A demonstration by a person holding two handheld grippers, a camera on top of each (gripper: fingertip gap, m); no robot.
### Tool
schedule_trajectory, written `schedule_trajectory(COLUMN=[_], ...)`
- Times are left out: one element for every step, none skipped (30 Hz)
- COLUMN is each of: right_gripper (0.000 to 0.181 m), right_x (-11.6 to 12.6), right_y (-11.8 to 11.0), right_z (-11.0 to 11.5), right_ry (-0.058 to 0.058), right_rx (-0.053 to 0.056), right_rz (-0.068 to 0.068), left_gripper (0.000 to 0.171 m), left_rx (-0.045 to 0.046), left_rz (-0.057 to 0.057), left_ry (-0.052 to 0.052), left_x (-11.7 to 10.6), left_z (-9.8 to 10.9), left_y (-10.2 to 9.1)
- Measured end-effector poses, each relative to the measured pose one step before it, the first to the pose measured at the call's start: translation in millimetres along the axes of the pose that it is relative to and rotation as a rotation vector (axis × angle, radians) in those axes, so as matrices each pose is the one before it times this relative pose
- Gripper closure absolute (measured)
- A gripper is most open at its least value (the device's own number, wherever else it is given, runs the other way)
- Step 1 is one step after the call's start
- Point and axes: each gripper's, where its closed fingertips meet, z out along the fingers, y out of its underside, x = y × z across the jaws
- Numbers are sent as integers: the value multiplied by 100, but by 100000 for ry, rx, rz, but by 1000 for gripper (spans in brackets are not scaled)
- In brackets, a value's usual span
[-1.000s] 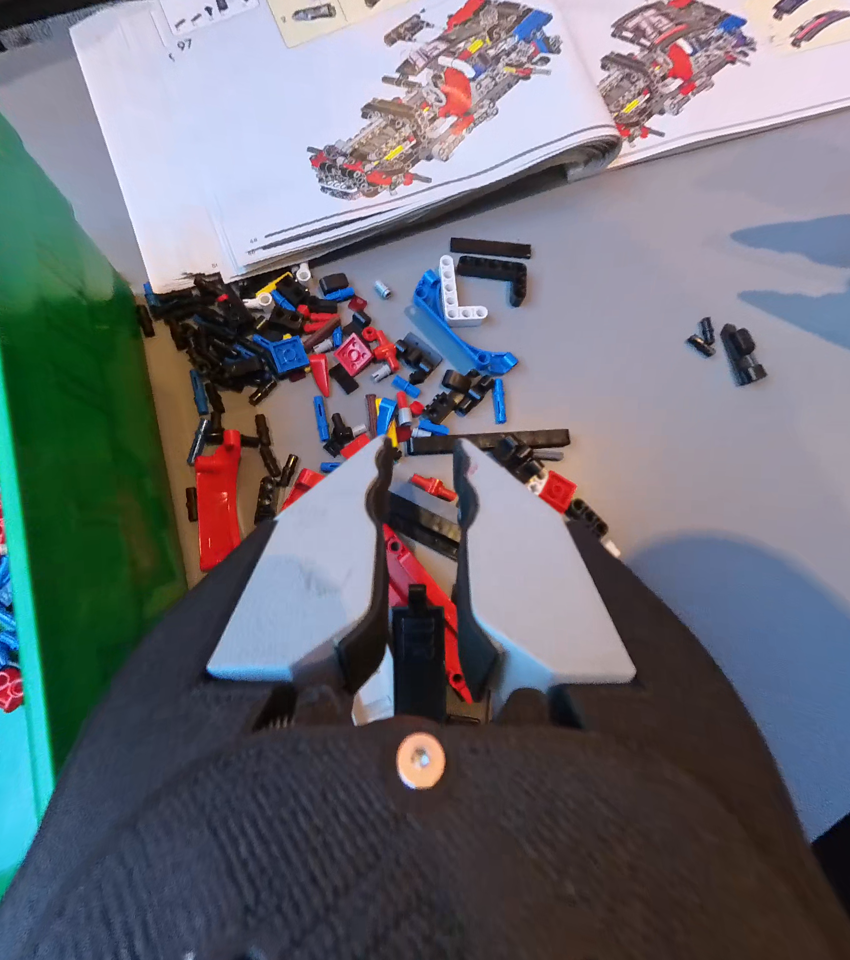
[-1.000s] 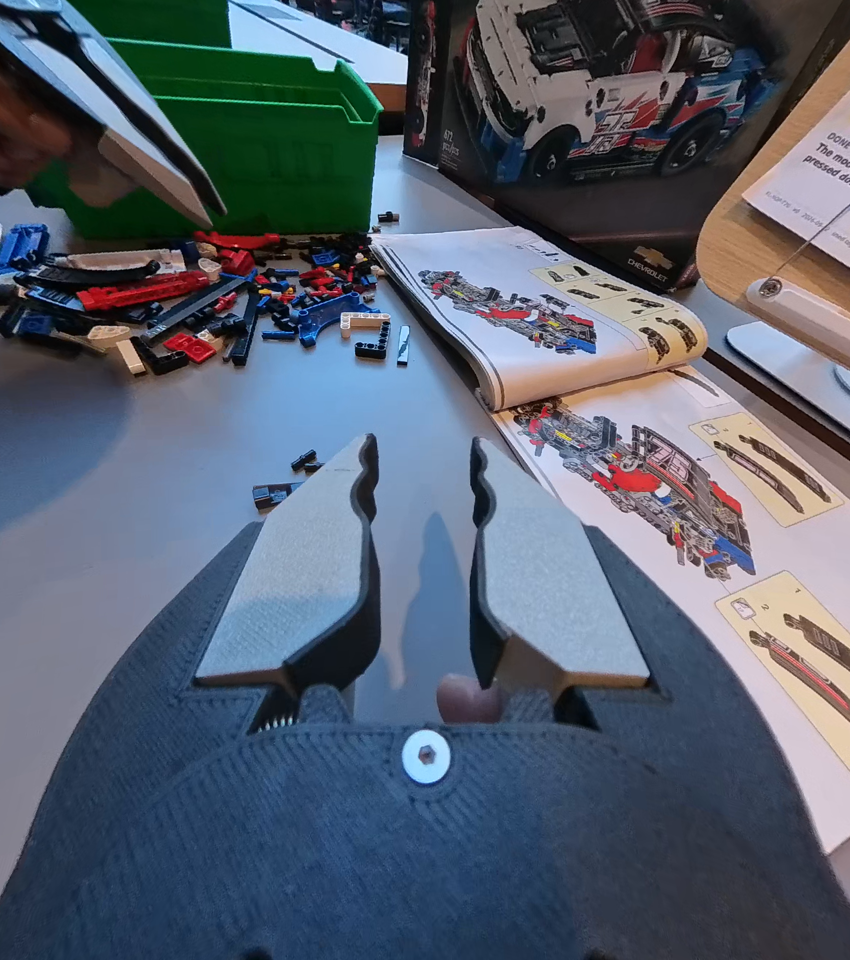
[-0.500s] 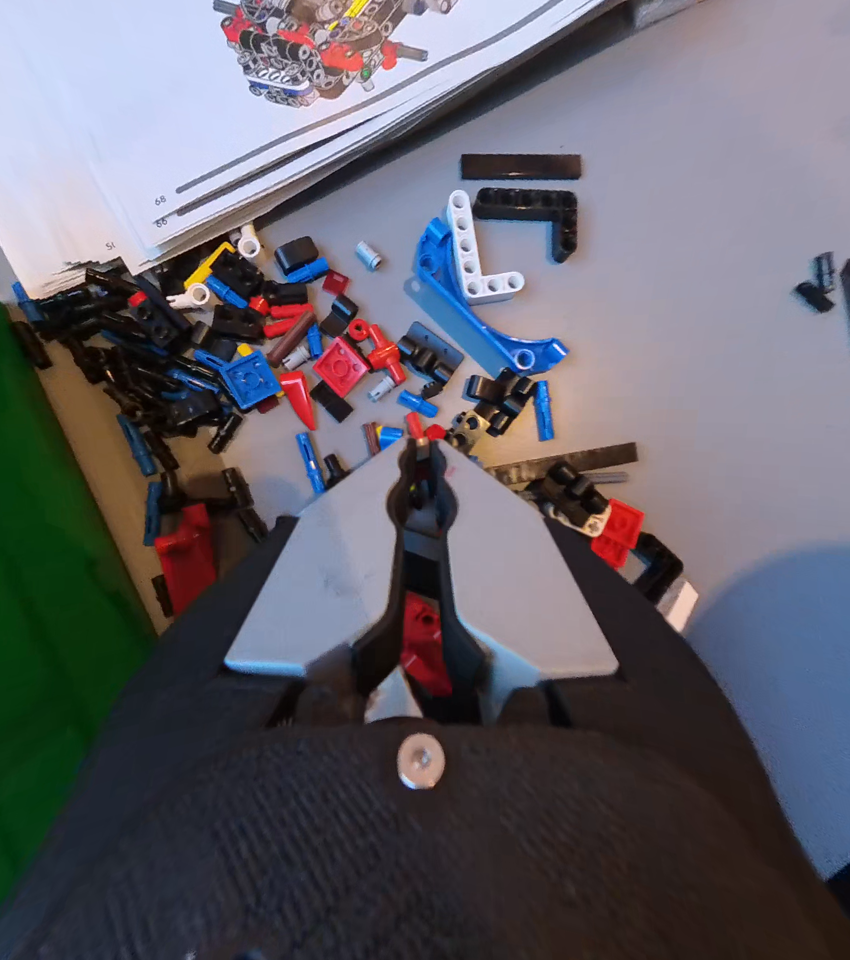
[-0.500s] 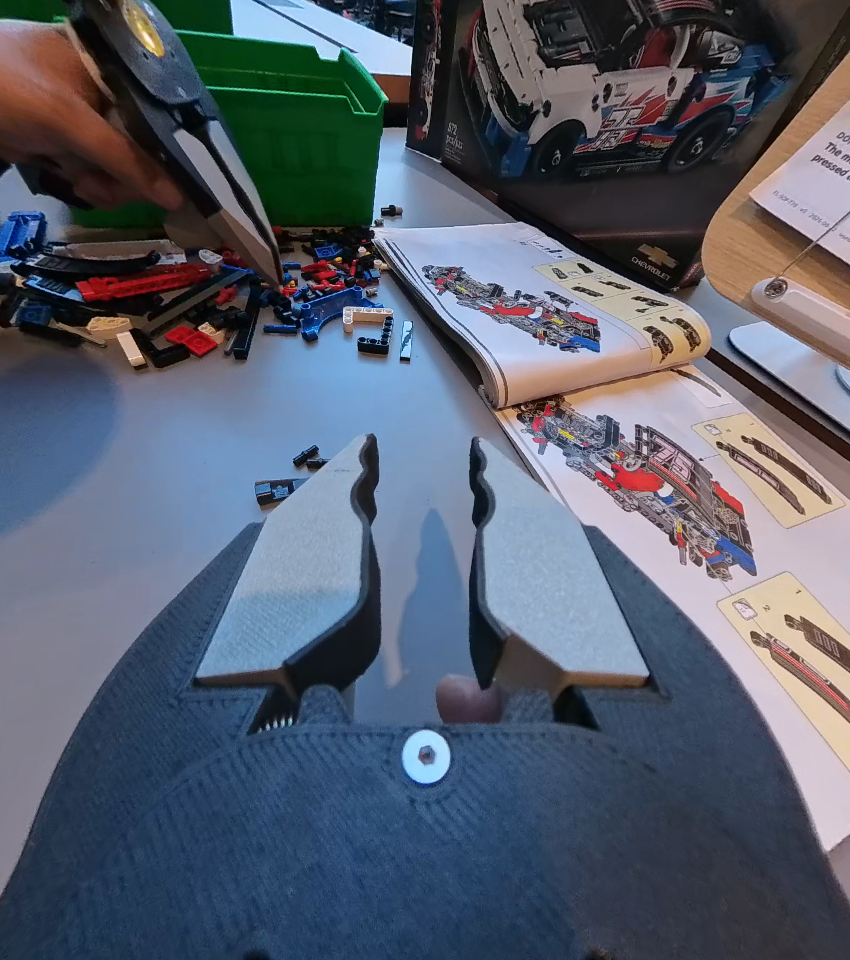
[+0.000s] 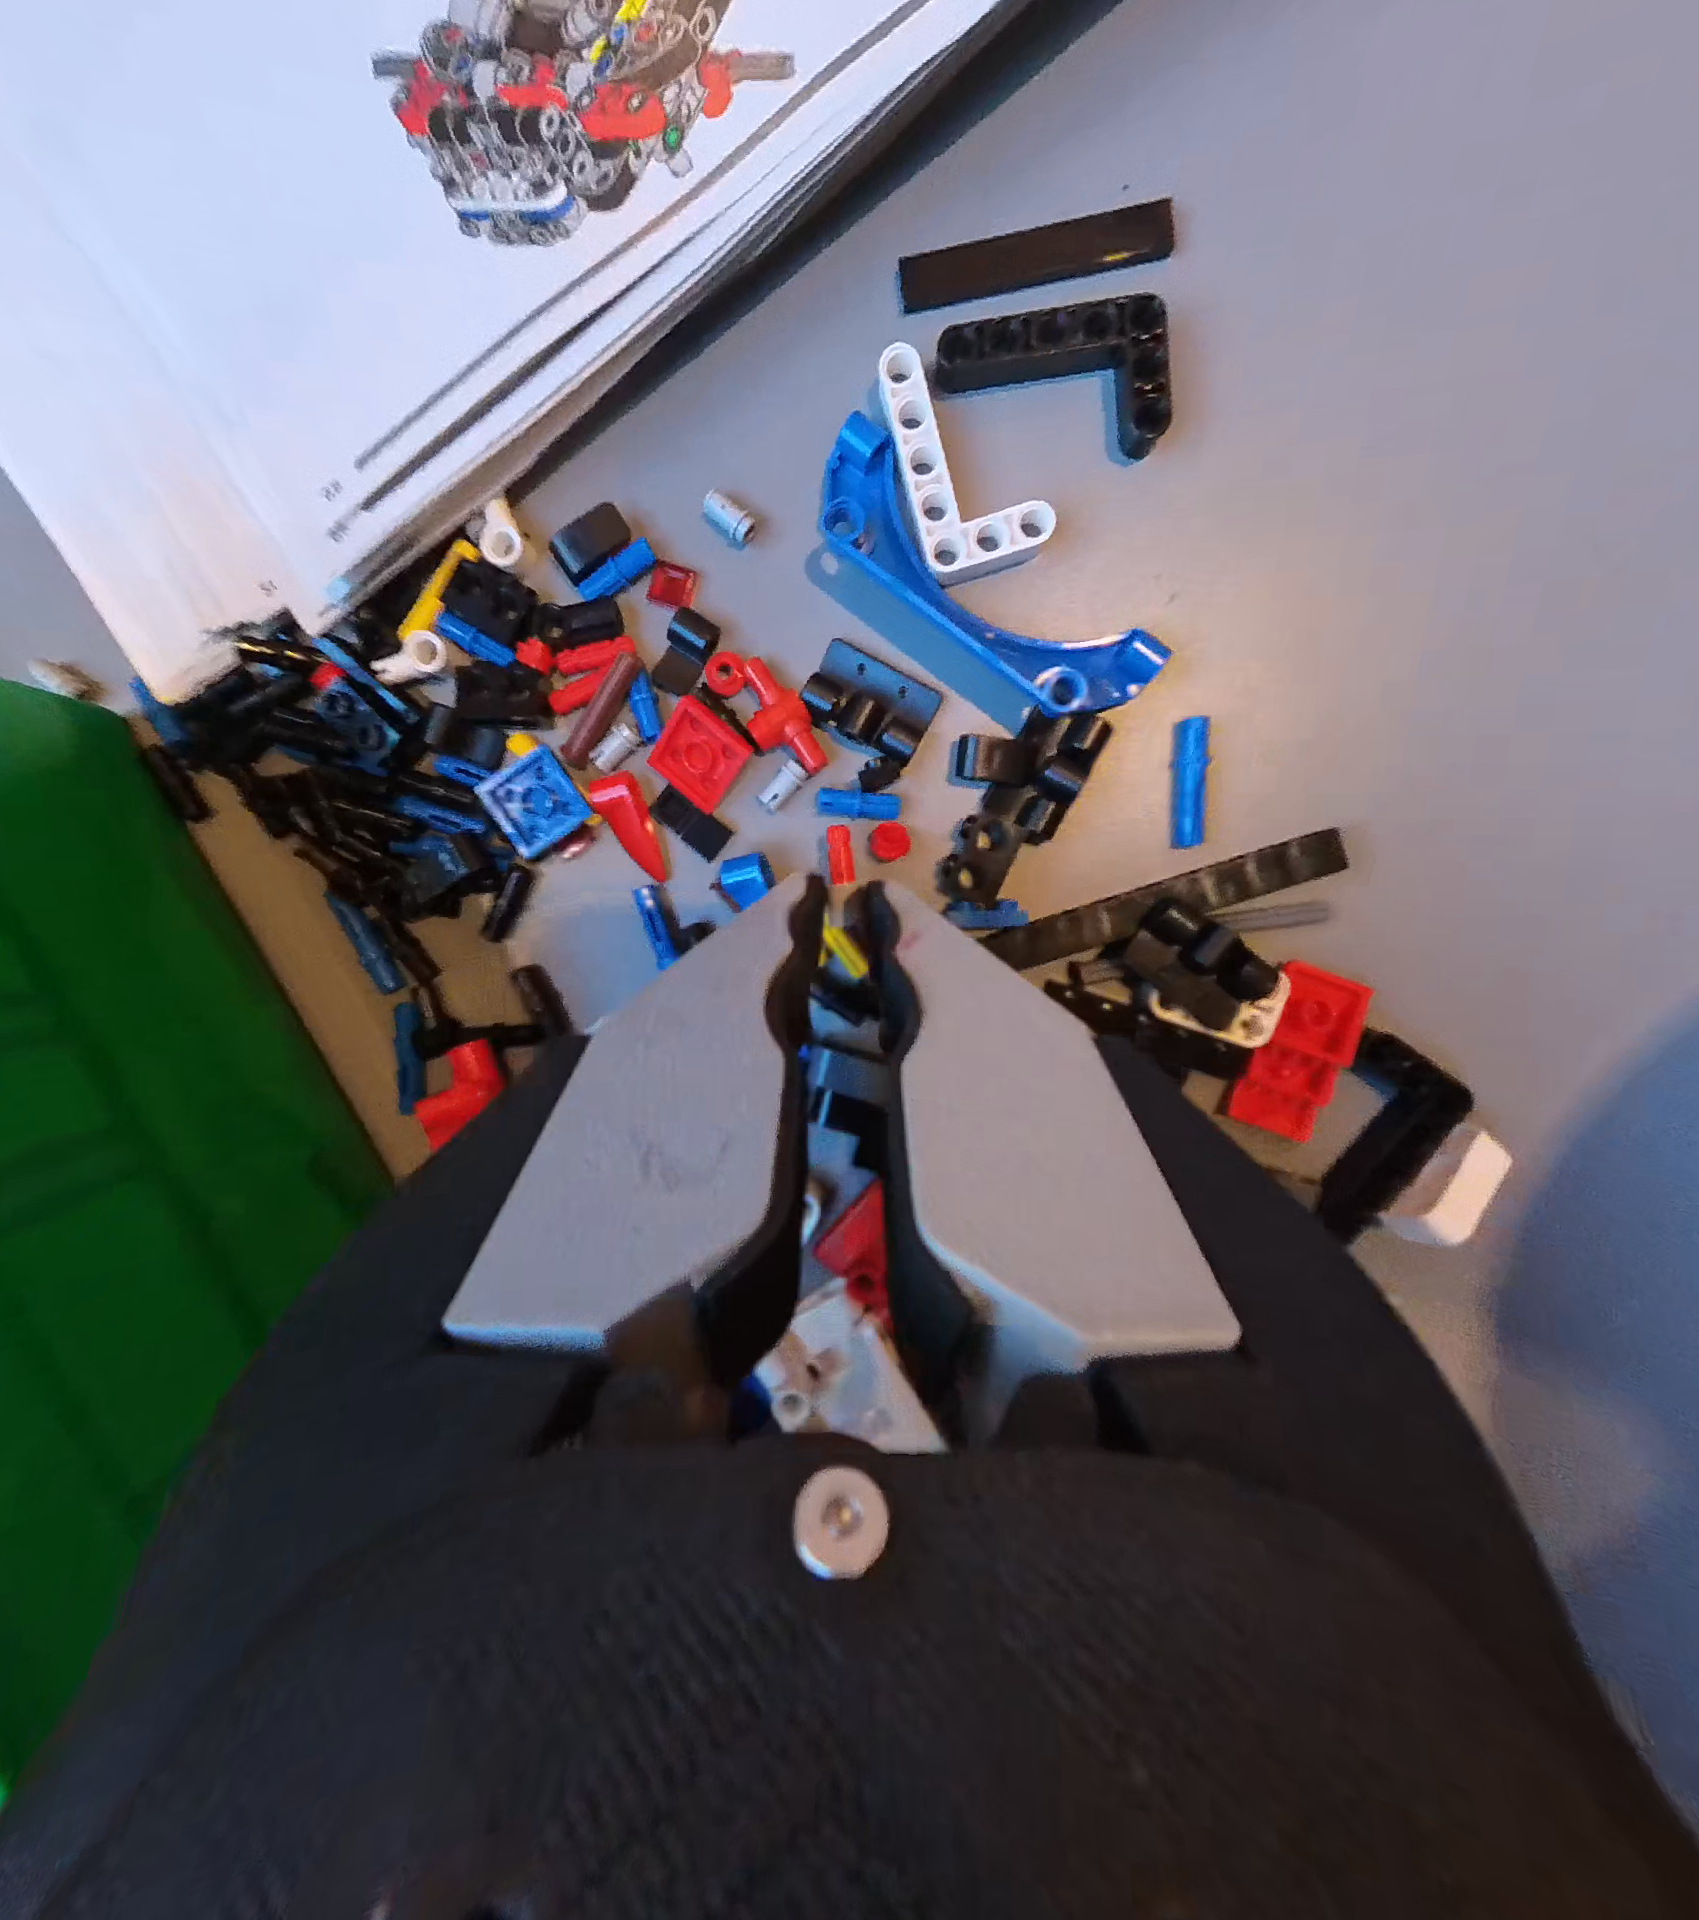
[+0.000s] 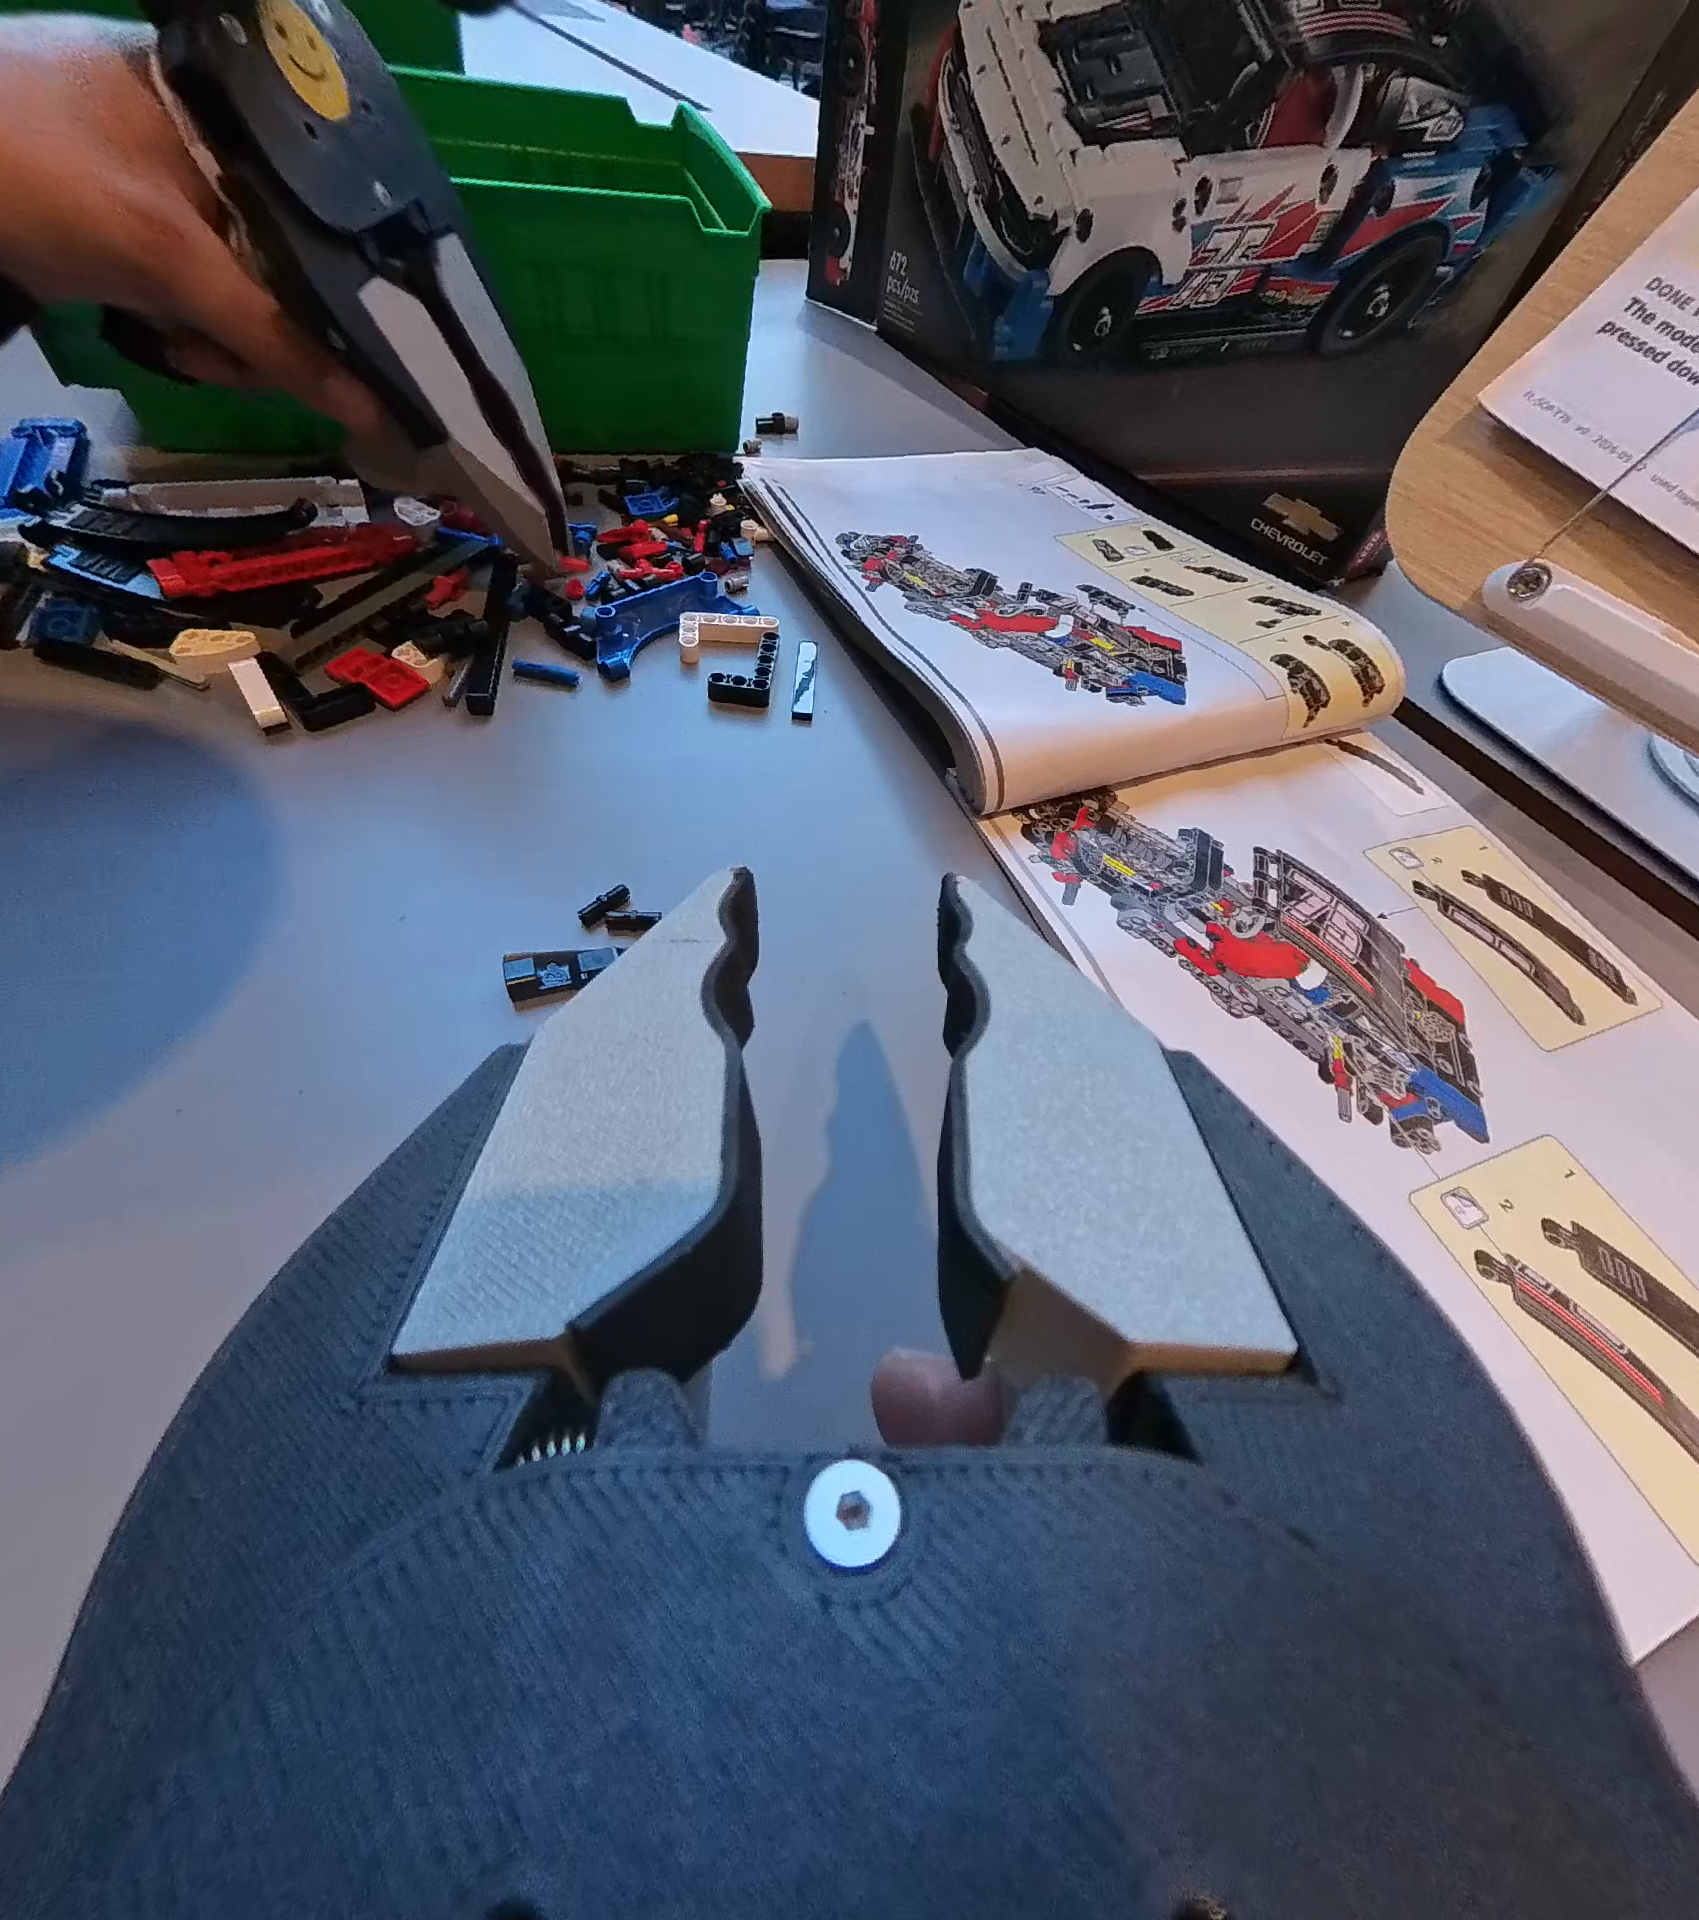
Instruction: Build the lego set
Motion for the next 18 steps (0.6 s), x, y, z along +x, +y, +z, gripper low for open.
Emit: schedule_trajectory(right_gripper=[150, 150, 150, 150, 149, 149, 149, 149, 150, 151, 157, 163, 162, 162, 161, 158, 158, 159], right_x=[-10, -27, -47, -94, -211, -396, -618, -815, -953, -994, -809, -493, -273, -250, -436, -632, -659, -497], right_y=[-12, -19, -50, -127, -295, -577, -866, -982, -888, -619, -303, -82, -84, -148, -203, -227, -198, -201], right_z=[3, 3, 13, 24, 13, 57, 112, 254, 420, 595, 714, 760, 736, 666, 574, 475, 389, 287], right_ry=[-3, -74, -215, -594, -1434, -2512, -3574, -4451, -4951, -4898, -3525, -1467, -56, 98, -1235, -2749, -3251, -2654], right_rx=[-11, 38, 102, 234, 574, 1436, 2355, 2468, 1718, 363, -1163, -2172, -1718, -589, 237, 531, 811, 1206], right_rz=[-12, -54, 85, 757, 2068, 3269, 3797, 3859, 3727, 3126, 1919, 705, -272, -488, 205, 1220, 1853, 2018], left_gripper=[167, 167, 167, 167, 167, 167, 167, 167, 167, 168, 168, 168, 168, 168, 167, 168, 168, 168], left_rx=[1515, 2779, 3817, 4025, 4897, 7153, 7399, 6638, 5805, 4897, 3779, 3405, 3356, 2605, 1781, 1590, 1352, 953], left_rz=[4199, 6007, 6846, 5913, 5632, 5895, 4271, 3609, 3175, 2167, 1607, 994, 428, -90, -367, 91, 553, 341], left_ry=[-3664, -3586, -4765, -5983, -3617, -1145, -3095, -1286, -602, -2121, -580, 359, -41, 962, 1270, 403, 350, 285], left_x=[-213, -45, -50, -167, 227, 753, 502, 754, 812, 501, 597, 652, 516, 588, 563, 409, 331, 247], left_z=[-446, -528, -656, -731, -763, -823, -798, -703, -567, -425, -311, -240, -198, -136, -78, -63, -47, -36], left_y=[-217, -372, -538, -619, -845, -1242, -1421, -1480, -1450, -1358, -1205, -1119, -1050, -893, -730, -592, -459, -342])
